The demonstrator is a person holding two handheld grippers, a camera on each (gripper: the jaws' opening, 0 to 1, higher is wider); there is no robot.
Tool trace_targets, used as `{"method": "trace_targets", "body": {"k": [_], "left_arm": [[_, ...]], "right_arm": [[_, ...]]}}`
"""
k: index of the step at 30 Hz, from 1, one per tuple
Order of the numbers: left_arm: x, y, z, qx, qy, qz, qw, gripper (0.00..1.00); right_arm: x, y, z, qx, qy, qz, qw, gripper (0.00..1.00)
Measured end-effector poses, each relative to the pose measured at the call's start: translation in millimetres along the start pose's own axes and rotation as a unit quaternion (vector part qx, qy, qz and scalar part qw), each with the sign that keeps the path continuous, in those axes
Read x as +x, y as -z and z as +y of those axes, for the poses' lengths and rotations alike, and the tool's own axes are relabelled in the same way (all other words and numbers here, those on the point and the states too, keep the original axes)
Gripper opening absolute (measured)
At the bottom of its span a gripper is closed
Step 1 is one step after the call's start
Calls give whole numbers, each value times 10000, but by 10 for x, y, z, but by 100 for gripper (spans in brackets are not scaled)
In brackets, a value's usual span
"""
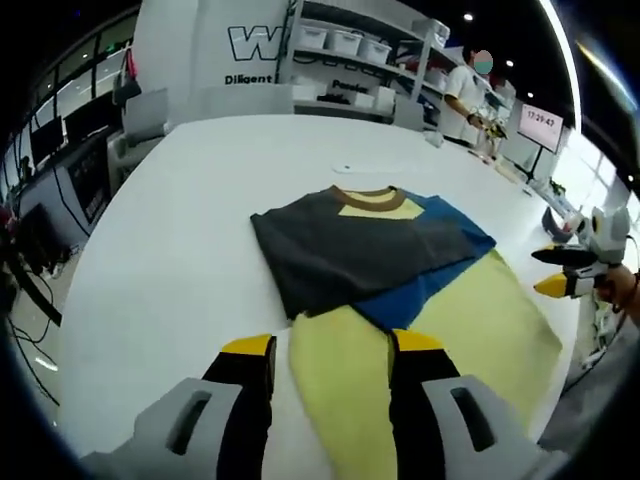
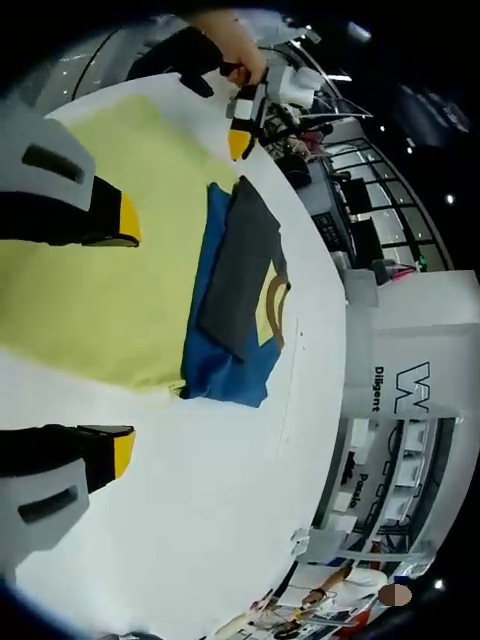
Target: Fold the garment on the visible template until the final outline fits inside the template.
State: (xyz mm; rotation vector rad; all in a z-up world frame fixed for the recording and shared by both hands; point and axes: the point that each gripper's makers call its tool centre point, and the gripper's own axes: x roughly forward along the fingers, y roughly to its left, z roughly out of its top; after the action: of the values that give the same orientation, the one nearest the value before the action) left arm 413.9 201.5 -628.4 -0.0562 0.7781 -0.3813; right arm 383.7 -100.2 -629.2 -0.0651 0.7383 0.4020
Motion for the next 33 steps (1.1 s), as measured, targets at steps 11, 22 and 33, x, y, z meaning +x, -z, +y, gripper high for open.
{"method": "trace_targets", "body": {"k": [11, 22, 33], "left_arm": [[-335, 402, -200, -92, 130, 191, 9997, 65], [-588, 609, -386, -4, 242, 285, 9993, 88], [-781, 984, -486, -75, 182, 633, 9978, 87]], "right_arm": [[-186, 322, 264, -140, -503, 320, 9981, 87], [-386, 649, 421, -132, -748, 643, 9950, 95], [-538, 889, 492, -70, -784, 941, 9924, 91]]}}
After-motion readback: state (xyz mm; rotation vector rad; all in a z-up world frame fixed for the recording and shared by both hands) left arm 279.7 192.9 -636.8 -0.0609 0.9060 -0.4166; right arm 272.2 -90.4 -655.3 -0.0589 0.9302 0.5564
